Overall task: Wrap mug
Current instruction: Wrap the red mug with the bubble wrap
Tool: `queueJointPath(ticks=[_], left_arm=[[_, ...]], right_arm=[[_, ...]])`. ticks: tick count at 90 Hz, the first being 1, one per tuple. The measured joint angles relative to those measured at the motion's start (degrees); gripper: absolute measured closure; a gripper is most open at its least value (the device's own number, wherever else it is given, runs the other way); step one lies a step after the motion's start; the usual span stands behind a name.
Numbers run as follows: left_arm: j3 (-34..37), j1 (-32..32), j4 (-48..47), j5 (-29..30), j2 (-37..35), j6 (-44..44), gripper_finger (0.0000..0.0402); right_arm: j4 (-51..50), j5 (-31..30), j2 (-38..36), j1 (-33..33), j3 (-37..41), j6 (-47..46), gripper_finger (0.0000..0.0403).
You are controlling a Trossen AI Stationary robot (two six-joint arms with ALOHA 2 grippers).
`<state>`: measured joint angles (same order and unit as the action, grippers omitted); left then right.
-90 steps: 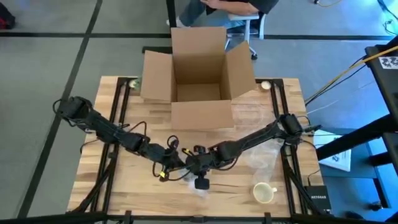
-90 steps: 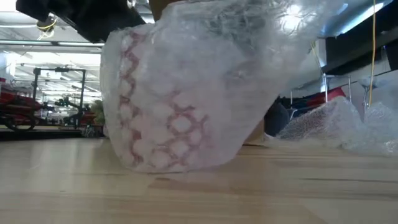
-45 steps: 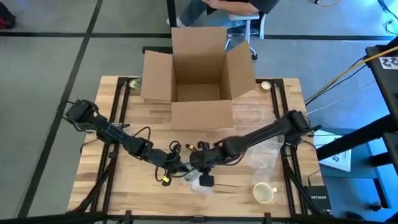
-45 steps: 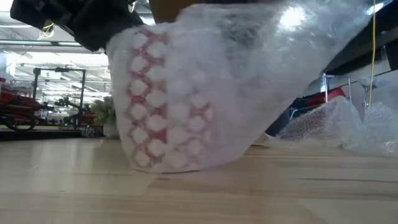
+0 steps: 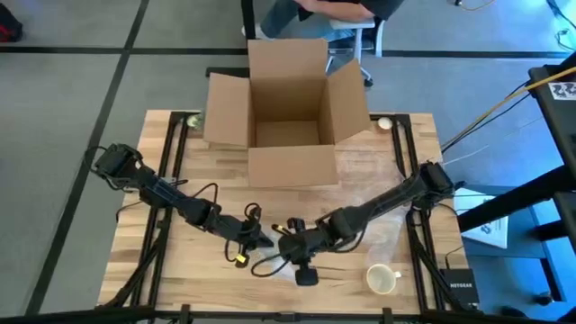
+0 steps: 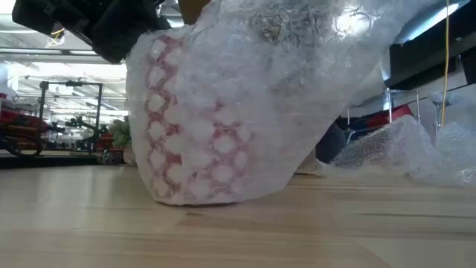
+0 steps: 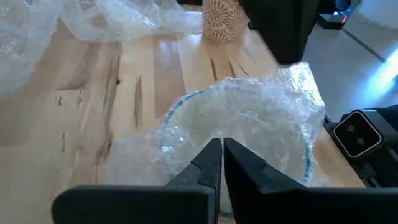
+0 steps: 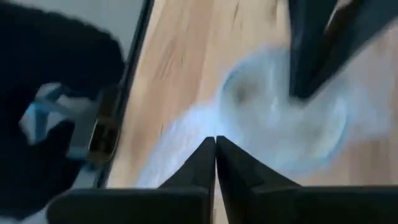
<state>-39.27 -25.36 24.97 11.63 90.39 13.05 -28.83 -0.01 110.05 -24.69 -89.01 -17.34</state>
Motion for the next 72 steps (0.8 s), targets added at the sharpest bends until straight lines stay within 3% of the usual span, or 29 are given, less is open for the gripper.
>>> queueJointPath(ticks=[40, 72], left_arm=[[0.0, -0.2, 0.1, 0.1, 0.0, -0.8, 0.0402], [0.0, -0.2, 0.0, 0.2, 0.0, -1.2, 0.0402]], right_arm=[[1.7, -4.9, 3.6, 2.6, -0.1, 2.6, 0.0403], [2.6, -3.6, 6.5, 4.2, -0.2, 5.4, 0.0403]])
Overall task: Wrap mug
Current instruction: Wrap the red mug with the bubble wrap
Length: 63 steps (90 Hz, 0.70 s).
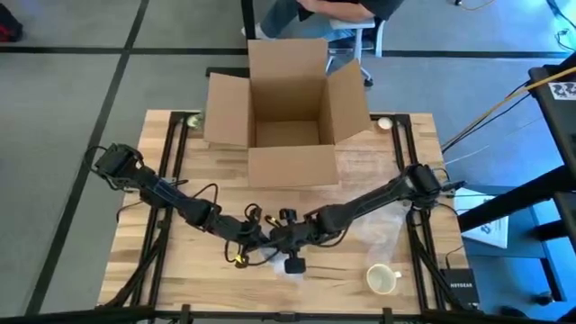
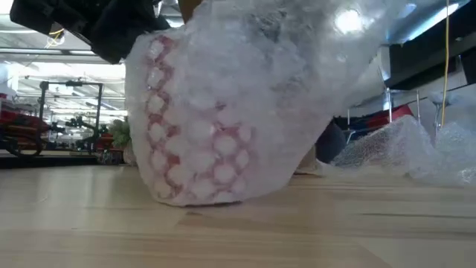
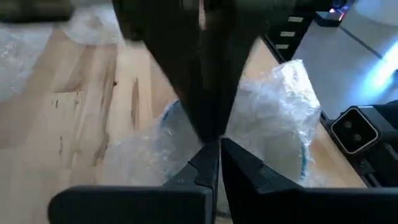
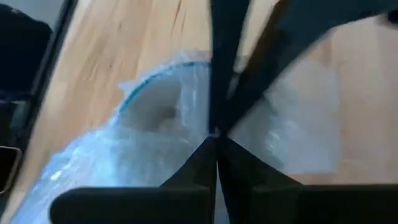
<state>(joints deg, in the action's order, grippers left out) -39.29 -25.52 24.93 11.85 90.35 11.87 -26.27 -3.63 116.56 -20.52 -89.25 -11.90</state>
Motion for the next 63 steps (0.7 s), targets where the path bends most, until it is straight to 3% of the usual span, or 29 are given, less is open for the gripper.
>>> queueJointPath(ticks=[17, 45, 53, 63], left_arm=[[0.0, 0.0, -0.1, -0.1, 0.0, 0.1, 0.0402], [0.0, 0.0, -0.1, -0.1, 0.0, 1.0, 0.0402], [0.0, 0.0, -0.2, -0.1, 0.0, 1.0, 0.0402], [0.0, 0.1, -0.2, -0.1, 0.0, 1.0, 0.0402]], right_arm=[[-2.0, 0.7, 0.7, 0.0, -1.3, 0.4, 0.0403], [-22.2, 2.8, 0.5, -0.1, -14.2, 3.4, 0.0403], [-20.9, 6.6, 0.2, -0.1, -15.0, 2.9, 0.0403], [-16.3, 7.1, 1.7, -0.1, -14.4, 3.1, 0.0403]])
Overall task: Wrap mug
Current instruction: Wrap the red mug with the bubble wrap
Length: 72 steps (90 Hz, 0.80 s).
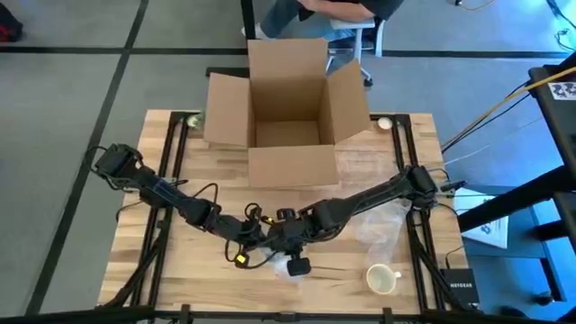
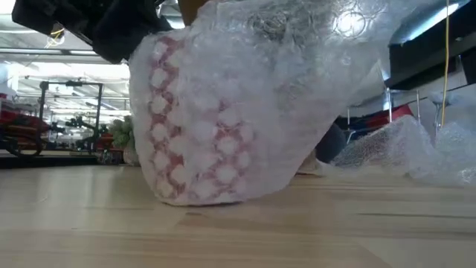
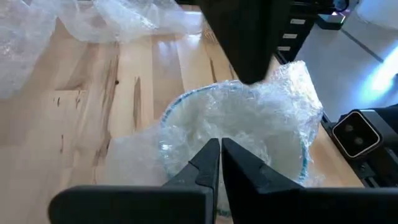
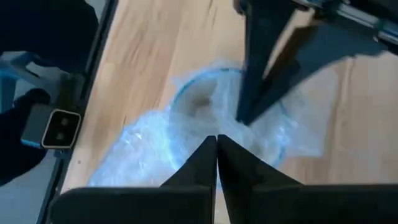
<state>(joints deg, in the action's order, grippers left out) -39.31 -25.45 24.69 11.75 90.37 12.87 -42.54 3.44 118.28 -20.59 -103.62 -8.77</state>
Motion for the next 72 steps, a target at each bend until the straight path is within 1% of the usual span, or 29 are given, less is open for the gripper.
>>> queueJointPath(ticks=[9, 15, 36, 46, 57, 72], left_arm=[[0.0, 0.0, 0.1, 0.0, 0.0, 0.1, 0.0402], [0.0, 0.0, 0.2, 0.0, 0.0, 0.2, 0.0402], [0.0, 0.0, 0.4, 0.3, 0.0, 0.2, 0.0402], [0.0, 0.0, 0.4, 0.6, 0.0, 0.2, 0.0402], [0.0, 0.0, 0.1, 1.1, 0.0, 0.2, 0.0402], [0.0, 0.0, -0.1, 1.1, 0.0, 0.2, 0.0402]], right_arm=[[3.1, 2.2, 4.0, 0.4, 0.5, 0.1, 0.0403], [3.2, 2.0, 6.6, 0.6, 0.5, -0.1, 0.0403], [1.2, 2.1, 10.1, 1.2, -0.1, -1.4, 0.0403], [0.8, 2.1, 10.3, 1.2, -0.1, -1.5, 0.0403], [-2.8, 2.1, 7.9, 1.2, -1.4, -1.5, 0.0403], [-10.5, 2.1, 4.9, 1.1, -7.9, -1.0, 0.0403]])
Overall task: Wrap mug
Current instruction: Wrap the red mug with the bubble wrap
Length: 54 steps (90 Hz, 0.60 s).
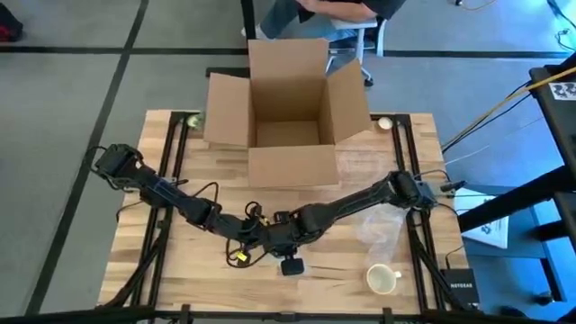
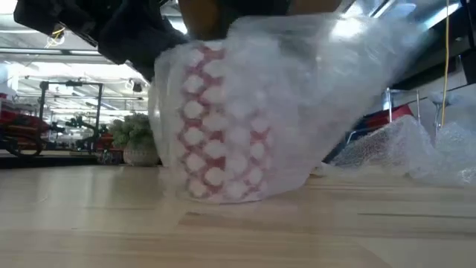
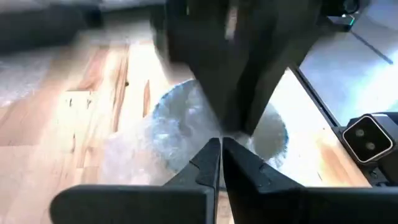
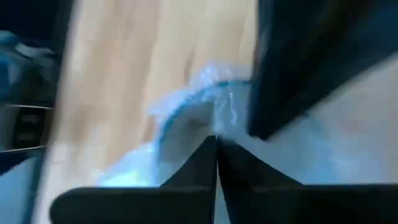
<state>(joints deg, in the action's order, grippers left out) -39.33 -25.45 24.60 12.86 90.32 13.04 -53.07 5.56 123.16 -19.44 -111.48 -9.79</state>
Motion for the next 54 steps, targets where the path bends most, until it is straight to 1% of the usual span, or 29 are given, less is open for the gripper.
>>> queueJointPath(ticks=[9, 15, 23, 30, 42, 48, 54], left_arm=[[0.0, 0.0, 0.0, 0.0, 0.0, 0.0, 0.0402], [0.0, 0.0, 0.0, 0.0, 0.0, 0.0, 0.0402], [0.0, 0.0, 0.0, -0.1, 0.0, 0.0, 0.0402], [0.0, 0.0, 0.1, -0.1, 0.0, 0.0, 0.0402], [0.0, 0.0, 0.3, -0.2, 0.0, 0.0, 0.0402], [0.0, 0.0, 0.4, -0.2, 0.0, 0.0, 0.0402], [0.0, 0.0, 0.4, -0.2, 0.0, 0.0, 0.0402]], right_arm=[[-5.4, 0.0, -0.5, -0.4, -4.1, 0.1, 0.0403], [-6.7, 0.1, 0.0, -0.9, -4.5, 0.5, 0.0403], [-4.8, 1.5, 0.8, -1.4, -3.3, 0.7, 0.0403], [-4.3, 1.4, 1.5, -1.7, -0.9, 0.8, 0.0403], [-0.6, -4.9, 3.2, -0.8, 2.9, 0.9, 0.0403], [2.4, -5.1, 3.3, -0.1, 4.7, 0.8, 0.0403], [6.3, -4.0, 3.2, 0.6, 6.7, 0.5, 0.0403]])
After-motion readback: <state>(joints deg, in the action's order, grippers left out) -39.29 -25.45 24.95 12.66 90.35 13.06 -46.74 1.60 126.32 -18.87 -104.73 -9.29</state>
